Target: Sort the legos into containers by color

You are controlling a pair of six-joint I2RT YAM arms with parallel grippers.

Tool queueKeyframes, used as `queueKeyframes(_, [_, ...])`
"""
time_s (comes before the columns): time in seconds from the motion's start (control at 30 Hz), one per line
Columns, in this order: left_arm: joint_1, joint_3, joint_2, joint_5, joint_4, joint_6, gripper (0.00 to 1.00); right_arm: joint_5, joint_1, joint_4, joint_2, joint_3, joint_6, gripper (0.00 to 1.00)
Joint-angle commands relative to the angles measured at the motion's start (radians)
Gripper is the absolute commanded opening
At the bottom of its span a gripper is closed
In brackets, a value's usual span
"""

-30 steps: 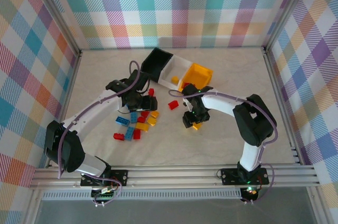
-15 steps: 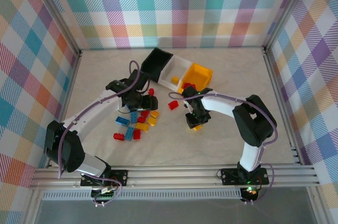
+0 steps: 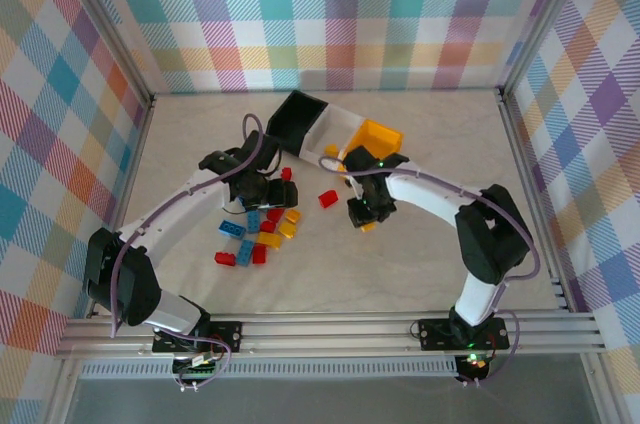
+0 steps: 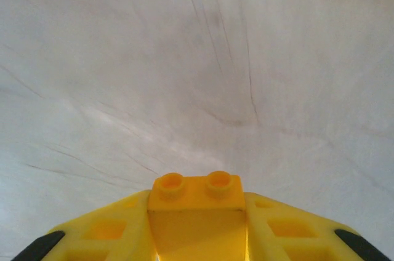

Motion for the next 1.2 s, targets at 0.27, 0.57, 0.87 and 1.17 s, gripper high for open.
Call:
queueKeyframes(0.27, [0.015,-0.001,-0.028,0.025,-0.059,0.004,0.67,-0.063,-0.062,0.016,0.238,0.525,0.002,0.35])
queueKeyframes(0.57, [0.015,-0.003,-0.069,0.034,-0.15,0.018,0.67,-0.03,-0.108,0.057,0.535,0.827,-0.006,0.35])
queueKeyframes(0.87, [0.023,-0.028,-0.116,0.02,-0.188,0.032,0.67,0.035,-0.126,-0.051,0.728,1.092,-0.014,0.35])
queueKeyframes(1.17, [0.06,-0.025,-0.083,0.03,-0.143,0.042,0.68,0.066,-0.153,-0.139,0.744,1.116,-0.072,0.39])
